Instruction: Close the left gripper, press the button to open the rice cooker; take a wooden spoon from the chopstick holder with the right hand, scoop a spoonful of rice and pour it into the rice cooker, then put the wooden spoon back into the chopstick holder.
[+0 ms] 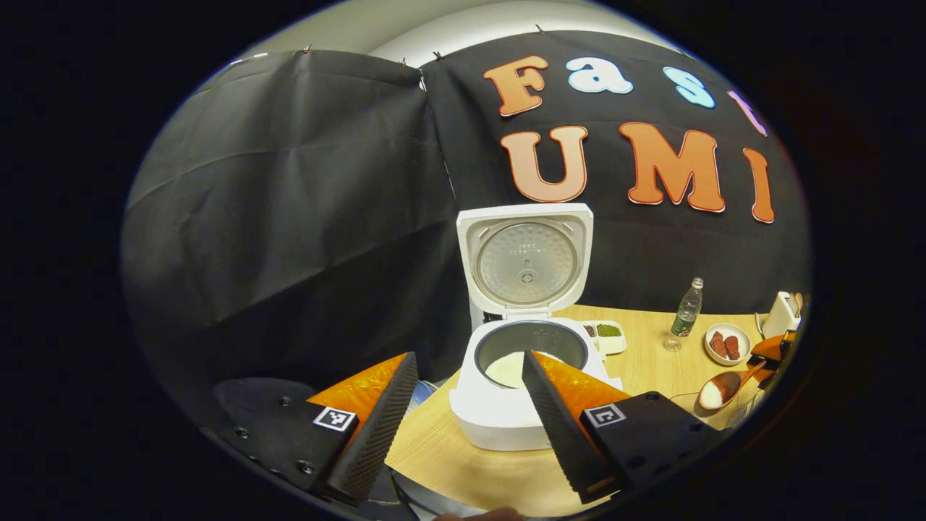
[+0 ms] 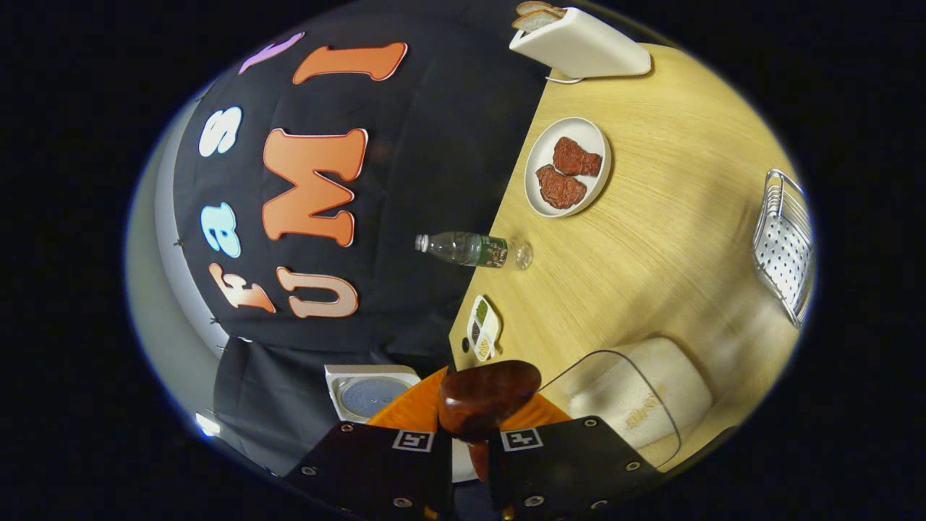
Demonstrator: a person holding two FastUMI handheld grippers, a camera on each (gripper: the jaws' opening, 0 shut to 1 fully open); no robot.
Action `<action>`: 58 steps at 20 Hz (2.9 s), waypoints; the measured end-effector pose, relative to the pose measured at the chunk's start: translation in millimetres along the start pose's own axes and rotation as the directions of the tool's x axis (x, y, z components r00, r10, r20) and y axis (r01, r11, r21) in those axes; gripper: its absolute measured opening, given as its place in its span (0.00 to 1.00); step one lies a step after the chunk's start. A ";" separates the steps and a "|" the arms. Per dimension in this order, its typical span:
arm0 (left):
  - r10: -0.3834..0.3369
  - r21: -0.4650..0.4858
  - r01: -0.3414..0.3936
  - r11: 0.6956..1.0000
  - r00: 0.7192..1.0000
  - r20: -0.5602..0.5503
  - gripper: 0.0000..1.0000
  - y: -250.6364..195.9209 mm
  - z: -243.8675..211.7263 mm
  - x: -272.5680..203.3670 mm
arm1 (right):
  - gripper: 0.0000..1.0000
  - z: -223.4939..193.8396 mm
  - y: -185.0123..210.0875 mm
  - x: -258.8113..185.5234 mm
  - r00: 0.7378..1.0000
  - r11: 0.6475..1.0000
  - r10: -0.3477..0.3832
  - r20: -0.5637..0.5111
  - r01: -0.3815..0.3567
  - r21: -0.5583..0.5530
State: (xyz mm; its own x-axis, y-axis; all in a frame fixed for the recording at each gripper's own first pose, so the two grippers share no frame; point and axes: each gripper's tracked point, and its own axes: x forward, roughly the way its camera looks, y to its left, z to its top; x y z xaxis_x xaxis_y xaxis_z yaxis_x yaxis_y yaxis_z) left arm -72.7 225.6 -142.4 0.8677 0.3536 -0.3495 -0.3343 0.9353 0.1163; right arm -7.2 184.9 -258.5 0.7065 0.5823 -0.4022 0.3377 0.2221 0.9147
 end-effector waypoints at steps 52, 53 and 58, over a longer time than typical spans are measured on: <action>0.076 -0.064 -0.084 0.994 0.990 -0.116 0.99 127.3 -72.3 85.5 | 0.19 -229.8 287.2 194.1 0.969 0.281 0.244 0.025 -0.046 -0.959; 0.078 -0.065 -0.086 0.994 0.990 -0.116 0.99 128.0 -73.4 85.8 | 0.19 -232.8 290.7 193.1 0.968 0.259 0.252 0.020 -0.048 -0.965; 0.092 -0.071 -0.102 0.992 0.988 -0.127 0.99 134.3 -77.6 83.5 | 0.19 -247.3 301.1 193.3 0.959 0.169 0.282 -0.010 -0.060 -0.984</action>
State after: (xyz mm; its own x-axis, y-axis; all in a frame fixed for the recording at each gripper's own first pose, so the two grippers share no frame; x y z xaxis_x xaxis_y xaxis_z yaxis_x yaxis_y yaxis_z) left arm -73.7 379.4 -228.1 0.7796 0.4332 -0.4523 -0.4461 0.8910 0.0845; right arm 77.2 557.8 -51.0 0.7665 0.6295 -0.1276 -0.5975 0.7717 0.2177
